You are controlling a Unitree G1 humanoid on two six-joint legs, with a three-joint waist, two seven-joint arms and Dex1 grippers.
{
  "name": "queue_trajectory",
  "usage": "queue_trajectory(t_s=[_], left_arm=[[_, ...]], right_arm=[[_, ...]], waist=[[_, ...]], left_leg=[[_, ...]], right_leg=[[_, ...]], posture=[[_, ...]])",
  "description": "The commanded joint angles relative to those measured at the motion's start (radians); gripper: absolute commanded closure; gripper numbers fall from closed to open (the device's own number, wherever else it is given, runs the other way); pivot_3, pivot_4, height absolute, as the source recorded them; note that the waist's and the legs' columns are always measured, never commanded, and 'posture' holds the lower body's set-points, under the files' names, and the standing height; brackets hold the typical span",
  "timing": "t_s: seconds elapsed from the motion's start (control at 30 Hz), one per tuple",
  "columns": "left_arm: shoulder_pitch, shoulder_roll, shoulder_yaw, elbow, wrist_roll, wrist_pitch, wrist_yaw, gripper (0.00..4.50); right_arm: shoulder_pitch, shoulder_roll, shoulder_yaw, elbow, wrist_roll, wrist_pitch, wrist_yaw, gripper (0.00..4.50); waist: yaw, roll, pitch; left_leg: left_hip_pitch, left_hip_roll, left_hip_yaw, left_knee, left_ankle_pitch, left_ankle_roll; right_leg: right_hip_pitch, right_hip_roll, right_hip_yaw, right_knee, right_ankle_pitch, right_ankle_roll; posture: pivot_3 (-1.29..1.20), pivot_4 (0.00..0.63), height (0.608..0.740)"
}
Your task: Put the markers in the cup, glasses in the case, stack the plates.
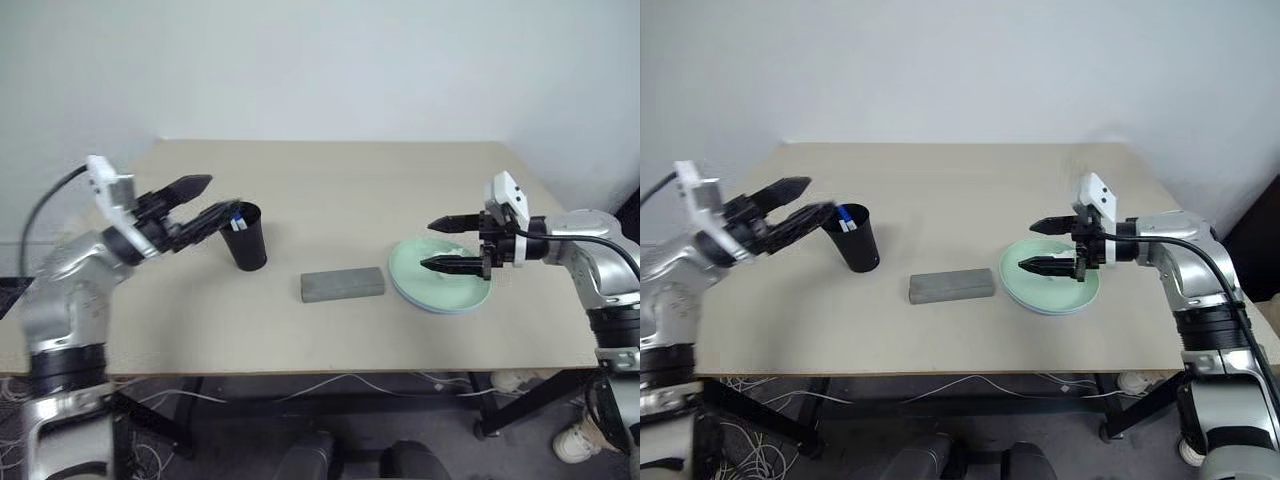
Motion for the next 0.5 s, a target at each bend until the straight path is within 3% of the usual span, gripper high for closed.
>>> queue_trajectory(t_s=[0.03, 0.37, 0.5], left_arm=[[0.076, 0.045, 0.076, 0.009, -0.013, -0.043, -0.093, 0.04], [0.26, 0.083, 0.212, -0.08, -0.079, 0.009, -0.148, 0.04], [0.327, 0.057, 0.235, -0.136, -0.092, 0.026, -0.118, 0.04]], right_arm=[[0.04, -0.011, -0.046, -0.083, 0.034, 0.025, -0.032, 0.0], [0.099, -0.018, -0.07, -0.148, 0.064, 0.065, -0.074, 0.0], [0.095, -0.001, -0.055, -0.17, 0.073, 0.078, -0.09, 0.0]], waist=[[0.002, 0.0, 0.0], [0.011, 0.001, 0.001], [0.011, -0.001, 0.001]], left_leg=[[0.0, 0.0, 0.0, -0.001, 0.0, 0.0], [0.0, 0.0, 0.008, -0.008, 0.0, 0.0], [-0.002, 0.003, 0.033, -0.015, 0.0, 0.0]], right_leg=[[0.0, 0.0, 0.0, 0.0, 0.0, 0.0], [-0.003, -0.007, -0.003, 0.004, 0.0, 0.0], [-0.015, -0.038, -0.016, 0.012, 0.001, -0.001]], posture=[[0.0, 0.0, 0.709], [0.0, 0.0, 0.709], [0.0, 0.0, 0.709]])
